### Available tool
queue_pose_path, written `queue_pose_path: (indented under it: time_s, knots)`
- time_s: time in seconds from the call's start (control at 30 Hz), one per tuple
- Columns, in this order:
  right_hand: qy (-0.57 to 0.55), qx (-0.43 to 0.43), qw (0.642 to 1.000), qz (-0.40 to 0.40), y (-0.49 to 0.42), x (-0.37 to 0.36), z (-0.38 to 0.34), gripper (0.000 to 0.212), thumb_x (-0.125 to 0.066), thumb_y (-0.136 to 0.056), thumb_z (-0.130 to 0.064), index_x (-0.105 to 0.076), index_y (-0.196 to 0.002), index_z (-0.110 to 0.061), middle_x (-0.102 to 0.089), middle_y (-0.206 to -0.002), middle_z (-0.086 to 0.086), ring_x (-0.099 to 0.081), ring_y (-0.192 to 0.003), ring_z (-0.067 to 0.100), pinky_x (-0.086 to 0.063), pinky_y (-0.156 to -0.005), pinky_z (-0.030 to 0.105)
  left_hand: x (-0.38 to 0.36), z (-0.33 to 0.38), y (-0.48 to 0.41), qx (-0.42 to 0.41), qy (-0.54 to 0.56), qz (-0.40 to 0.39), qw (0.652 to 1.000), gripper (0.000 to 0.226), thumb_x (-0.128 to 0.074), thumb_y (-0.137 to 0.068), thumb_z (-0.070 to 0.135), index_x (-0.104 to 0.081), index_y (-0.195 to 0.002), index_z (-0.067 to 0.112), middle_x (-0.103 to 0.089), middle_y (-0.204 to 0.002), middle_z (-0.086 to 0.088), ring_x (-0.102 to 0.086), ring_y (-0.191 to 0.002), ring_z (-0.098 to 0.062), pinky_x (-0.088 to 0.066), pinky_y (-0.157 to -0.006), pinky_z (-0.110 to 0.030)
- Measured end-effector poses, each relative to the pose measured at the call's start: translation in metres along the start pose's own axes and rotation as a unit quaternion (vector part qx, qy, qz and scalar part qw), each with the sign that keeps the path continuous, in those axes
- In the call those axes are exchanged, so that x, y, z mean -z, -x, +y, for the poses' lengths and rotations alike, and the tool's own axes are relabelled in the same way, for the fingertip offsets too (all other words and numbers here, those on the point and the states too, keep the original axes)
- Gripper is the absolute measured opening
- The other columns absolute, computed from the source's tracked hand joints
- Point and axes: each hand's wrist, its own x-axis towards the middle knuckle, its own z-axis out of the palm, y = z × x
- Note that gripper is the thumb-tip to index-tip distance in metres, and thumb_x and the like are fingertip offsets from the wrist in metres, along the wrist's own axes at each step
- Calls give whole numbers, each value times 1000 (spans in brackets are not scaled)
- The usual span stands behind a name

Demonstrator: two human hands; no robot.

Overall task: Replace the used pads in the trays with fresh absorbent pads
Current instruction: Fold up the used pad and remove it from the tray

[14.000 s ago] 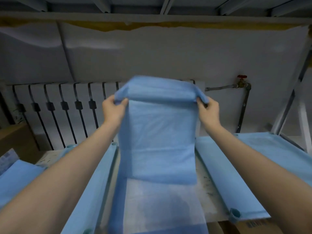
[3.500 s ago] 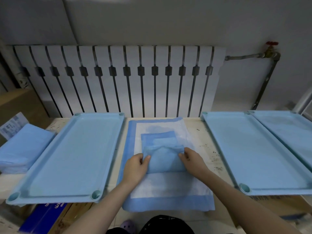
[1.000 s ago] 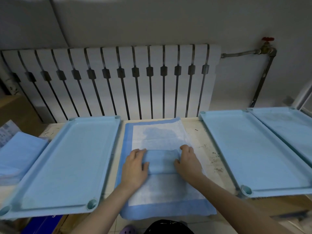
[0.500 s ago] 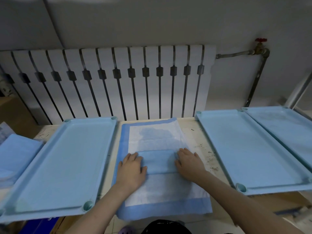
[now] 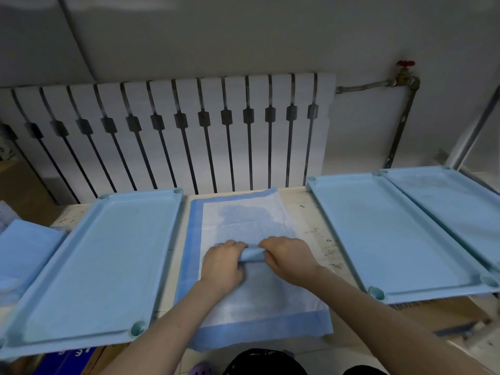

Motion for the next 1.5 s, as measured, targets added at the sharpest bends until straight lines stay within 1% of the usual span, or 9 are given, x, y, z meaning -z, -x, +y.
queue_pose_path:
  time_s: [0.2,0.27,0.47,0.67,0.83,0.97,1.17,1.33,1.5]
  knots:
    - [-284,-62,956,-31,13,18,10,30,-57,-77,-34,-59,-100,-15,-64,-94,-1,-58,-85,15,-46,-74,30,26,-3,1,27,114,2,993,10,-58,-76,16,-58,-76,26,-63,-77,7,-58,-80,-20,-43,-61,-28]
    - [-345,-81,934,-47,18,20,11,34,-67,-74,-39,-63,-95,-13,-65,-87,1,-60,-79,11,-47,-70,29,38,-4,0,39,215,-25,975,23,-63,-77,12,-53,-63,27,-57,-65,10,-55,-72,-17,-40,-60,-27]
    - [-488,-157,856,-59,18,55,2,8,-63,-90,-20,-60,-97,-15,-59,-81,-1,-57,-71,9,-50,-58,23,62,5,25,68,492,-149,855,35,-73,-71,26,-66,-101,9,-71,-90,-1,-66,-79,-12,-50,-68,-22]
    - [-536,-316,782,33,22,86,25,11,-57,-91,-5,-63,-99,-10,-57,-81,3,-55,-68,9,-52,-51,17,47,5,43,112,377,-149,907,16,-58,-91,5,-56,-78,13,-57,-54,4,-56,-50,-7,-37,-42,-12]
    - [-363,-341,836,232,32,109,68,19,-49,-85,-1,-67,-87,-8,-62,-80,10,-60,-74,25,-56,-70,39,26,6,40,95,265,-132,950,26,-55,-86,0,-59,-69,19,-59,-66,3,-56,-60,-8,-47,-63,-19]
    - [-322,-315,848,278,48,120,93,35,-39,-88,8,-66,-106,-5,-63,-97,3,-56,-91,16,-43,-77,26,11,12,36,17,163,-130,978,30,-56,-83,6,-54,-65,30,-59,-71,15,-51,-66,4,-37,-62,-4]
    - [-288,-342,893,53,109,63,136,37,-39,-79,19,-67,-80,-5,-67,-108,20,-60,-106,33,-47,-89,34,-12,10,38,-57,76,-108,990,36,-52,-73,4,-38,-63,36,-46,-70,14,-46,-76,-11,-30,-64,-9]
    - [-112,-354,928,-31,124,65,147,39,-46,-80,3,-54,-61,-31,-66,-102,1,-62,-99,24,-49,-89,34,-15,11,38,-62,59,-91,992,37,-57,-76,8,-37,-66,38,-52,-78,6,-48,-80,-13,-31,-65,-12]
    - [100,-350,925,-105,112,78,136,26,-42,-83,-5,-60,-91,-23,-63,-95,-1,-57,-99,19,-27,-109,35,-13,18,41,-58,42,-100,992,36,-56,-78,9,-36,-68,37,-49,-80,6,-47,-80,-14,-31,-65,-14]
